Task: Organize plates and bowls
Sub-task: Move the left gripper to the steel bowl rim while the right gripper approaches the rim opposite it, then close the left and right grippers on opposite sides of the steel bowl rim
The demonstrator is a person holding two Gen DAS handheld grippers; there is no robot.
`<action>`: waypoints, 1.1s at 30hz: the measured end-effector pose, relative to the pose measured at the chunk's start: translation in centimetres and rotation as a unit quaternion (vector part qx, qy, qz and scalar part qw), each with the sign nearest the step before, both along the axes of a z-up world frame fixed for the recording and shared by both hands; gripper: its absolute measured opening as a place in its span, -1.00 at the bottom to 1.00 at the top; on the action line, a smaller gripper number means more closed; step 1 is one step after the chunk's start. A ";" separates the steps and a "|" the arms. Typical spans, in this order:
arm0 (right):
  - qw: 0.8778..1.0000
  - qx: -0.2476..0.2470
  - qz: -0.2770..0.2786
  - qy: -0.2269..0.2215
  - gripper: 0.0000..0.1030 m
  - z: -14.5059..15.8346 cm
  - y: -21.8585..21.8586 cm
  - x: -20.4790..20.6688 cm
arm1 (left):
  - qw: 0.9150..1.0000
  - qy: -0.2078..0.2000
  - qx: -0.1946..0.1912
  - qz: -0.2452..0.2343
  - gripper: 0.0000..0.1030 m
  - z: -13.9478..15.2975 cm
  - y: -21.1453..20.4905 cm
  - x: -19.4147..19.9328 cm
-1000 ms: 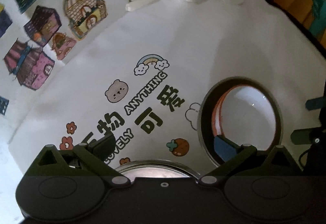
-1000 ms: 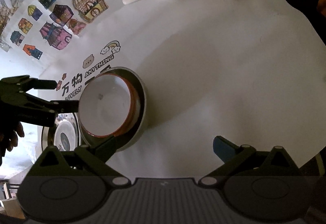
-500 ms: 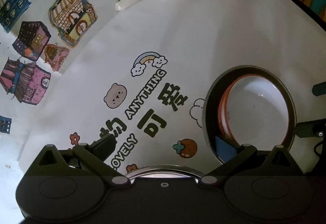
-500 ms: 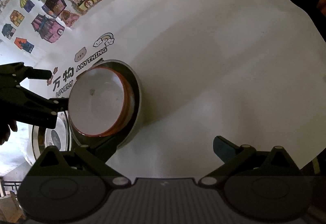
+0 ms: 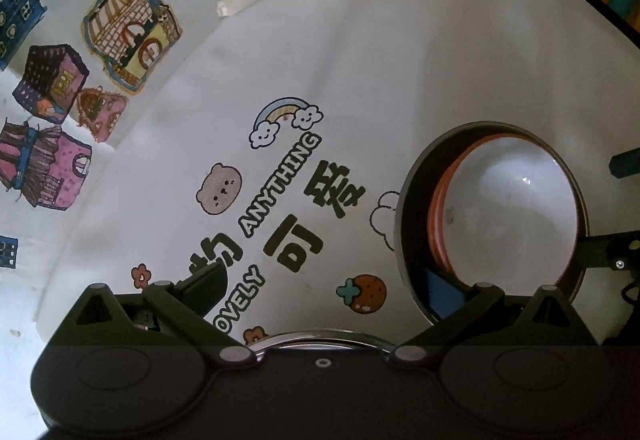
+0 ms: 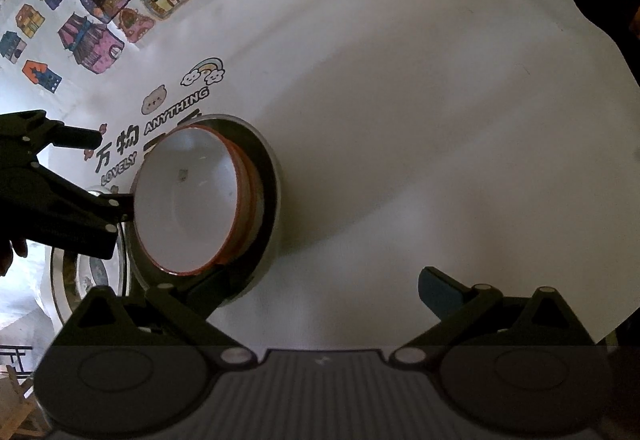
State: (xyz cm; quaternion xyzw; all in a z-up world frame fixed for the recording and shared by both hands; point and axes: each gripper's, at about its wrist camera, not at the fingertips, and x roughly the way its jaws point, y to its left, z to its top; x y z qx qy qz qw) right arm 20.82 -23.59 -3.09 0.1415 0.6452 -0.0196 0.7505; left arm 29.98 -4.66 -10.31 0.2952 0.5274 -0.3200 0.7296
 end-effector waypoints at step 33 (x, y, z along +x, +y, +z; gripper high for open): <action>0.996 0.086 0.028 -0.028 -0.34 0.0 1.1 0.4 | 0.995 0.050 -0.074 0.053 0.01 0.7 0.8 -0.7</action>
